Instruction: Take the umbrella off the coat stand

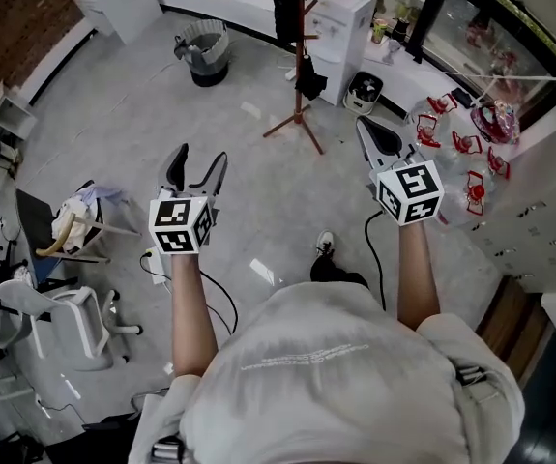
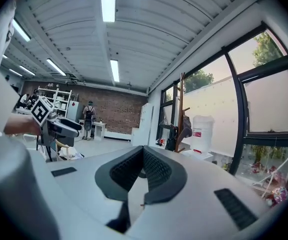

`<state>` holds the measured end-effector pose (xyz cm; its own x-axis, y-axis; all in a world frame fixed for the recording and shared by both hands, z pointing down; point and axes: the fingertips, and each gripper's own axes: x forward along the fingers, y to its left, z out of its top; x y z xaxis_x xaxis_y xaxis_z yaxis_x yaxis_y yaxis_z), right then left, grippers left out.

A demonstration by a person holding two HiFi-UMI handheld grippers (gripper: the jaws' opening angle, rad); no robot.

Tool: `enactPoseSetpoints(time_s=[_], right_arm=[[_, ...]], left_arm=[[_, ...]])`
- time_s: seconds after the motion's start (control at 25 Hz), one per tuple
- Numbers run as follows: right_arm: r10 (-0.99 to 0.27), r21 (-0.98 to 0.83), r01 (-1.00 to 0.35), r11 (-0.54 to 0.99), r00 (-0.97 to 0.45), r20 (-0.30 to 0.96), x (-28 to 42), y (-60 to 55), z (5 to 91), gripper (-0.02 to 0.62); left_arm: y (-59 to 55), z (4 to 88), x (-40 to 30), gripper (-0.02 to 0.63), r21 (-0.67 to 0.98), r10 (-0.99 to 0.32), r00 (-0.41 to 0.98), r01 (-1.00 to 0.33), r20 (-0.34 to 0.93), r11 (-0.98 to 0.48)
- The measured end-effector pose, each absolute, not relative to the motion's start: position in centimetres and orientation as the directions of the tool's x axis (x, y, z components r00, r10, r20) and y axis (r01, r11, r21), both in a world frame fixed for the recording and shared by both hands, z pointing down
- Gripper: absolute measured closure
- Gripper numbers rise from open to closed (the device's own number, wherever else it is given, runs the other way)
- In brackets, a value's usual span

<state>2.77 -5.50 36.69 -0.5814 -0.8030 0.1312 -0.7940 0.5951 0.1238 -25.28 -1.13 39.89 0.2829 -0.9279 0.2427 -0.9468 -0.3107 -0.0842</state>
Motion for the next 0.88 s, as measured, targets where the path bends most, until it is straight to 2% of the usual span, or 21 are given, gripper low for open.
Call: enactPoseSetpoints(time_s=[0.36,0.88], right_arm=[[-0.78,0.139,-0.768,0.625,-0.614,0.119,6.4,-16.5,36.1,0.571],[-0.777,0.024,-0.784,0.62,-0.61,0.154,11.8,-25.4,39.4,0.571]], left_arm=[[-11.6,38.0,-21.3,0.278,-0.088,-0.948,0.216,-0.966,0.231,-0.242],[-20.1,40.0,-15.2,0.278,-0.082,-0.927,0.247,-0.957,0.283,-0.28]])
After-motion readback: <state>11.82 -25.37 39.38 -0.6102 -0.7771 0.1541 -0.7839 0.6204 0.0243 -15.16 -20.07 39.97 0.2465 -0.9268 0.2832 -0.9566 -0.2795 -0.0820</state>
